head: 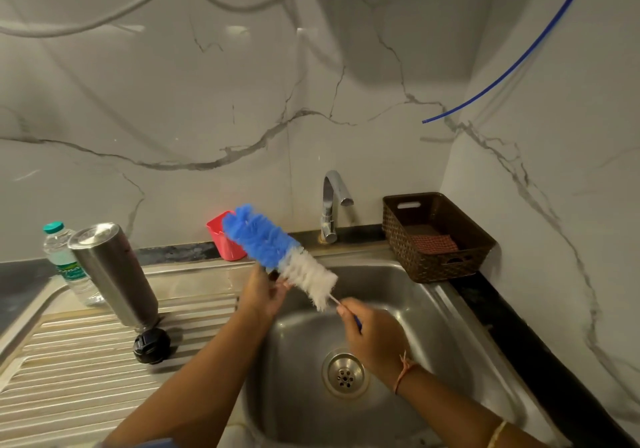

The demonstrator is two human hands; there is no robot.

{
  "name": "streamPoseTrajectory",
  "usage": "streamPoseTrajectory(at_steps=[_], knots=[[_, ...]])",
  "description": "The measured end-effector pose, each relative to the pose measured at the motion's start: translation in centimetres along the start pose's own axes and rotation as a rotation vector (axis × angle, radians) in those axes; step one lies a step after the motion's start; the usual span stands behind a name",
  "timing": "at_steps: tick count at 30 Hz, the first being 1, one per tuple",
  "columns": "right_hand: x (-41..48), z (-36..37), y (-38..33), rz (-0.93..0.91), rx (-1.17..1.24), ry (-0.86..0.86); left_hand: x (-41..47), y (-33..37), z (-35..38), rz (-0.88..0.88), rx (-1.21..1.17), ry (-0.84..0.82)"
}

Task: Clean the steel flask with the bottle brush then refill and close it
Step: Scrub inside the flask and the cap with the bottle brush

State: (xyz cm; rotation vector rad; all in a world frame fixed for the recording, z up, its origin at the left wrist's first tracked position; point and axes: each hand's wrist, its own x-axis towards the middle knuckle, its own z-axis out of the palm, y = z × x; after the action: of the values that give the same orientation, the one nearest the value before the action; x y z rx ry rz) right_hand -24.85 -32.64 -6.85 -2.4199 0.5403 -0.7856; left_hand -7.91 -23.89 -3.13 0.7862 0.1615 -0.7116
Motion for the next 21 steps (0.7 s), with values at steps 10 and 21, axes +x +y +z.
streamPoseTrajectory(at_steps=[10, 21], knots=[[1.4, -1.4, -0.2, 0.368, 0.292, -0.224, 0.6, 0.8, -2.2, -0.051, -0.109, 0.015], [1.9, -2.1, 0.0, 0.381, 0.293, -0.217, 0.1, 1.0, -2.3, -0.024, -0.067, -0.079]])
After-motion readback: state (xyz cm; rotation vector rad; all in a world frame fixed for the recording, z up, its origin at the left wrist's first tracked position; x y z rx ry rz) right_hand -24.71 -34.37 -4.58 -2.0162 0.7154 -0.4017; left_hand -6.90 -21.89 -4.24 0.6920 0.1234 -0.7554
